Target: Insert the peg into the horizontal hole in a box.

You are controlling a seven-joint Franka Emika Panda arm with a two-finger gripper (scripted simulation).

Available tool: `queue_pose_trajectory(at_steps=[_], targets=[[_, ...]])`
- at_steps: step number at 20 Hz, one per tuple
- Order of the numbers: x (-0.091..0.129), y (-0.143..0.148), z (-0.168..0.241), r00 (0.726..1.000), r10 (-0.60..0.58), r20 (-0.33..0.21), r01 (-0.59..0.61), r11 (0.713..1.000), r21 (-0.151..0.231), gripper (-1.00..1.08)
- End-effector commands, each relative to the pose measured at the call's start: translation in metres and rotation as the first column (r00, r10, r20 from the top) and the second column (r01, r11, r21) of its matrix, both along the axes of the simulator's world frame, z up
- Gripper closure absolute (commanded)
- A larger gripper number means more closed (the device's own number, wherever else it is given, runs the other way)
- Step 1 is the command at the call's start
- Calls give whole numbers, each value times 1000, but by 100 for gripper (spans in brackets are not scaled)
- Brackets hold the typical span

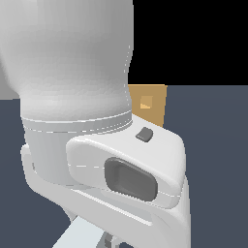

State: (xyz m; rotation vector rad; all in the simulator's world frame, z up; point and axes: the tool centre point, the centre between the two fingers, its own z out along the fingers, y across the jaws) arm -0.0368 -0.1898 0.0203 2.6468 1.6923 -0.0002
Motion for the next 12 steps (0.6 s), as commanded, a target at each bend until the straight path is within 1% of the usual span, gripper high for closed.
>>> queue_pose_trajectory(at_steps=[1, 7, 12], targets=[[0, 0, 0, 1000, 0, 0, 0, 1000, 0, 108], [1, 1, 1, 1000, 3, 0, -3, 1000, 0, 108], [12, 8, 6, 999, 38, 0, -38, 999, -1, 108]])
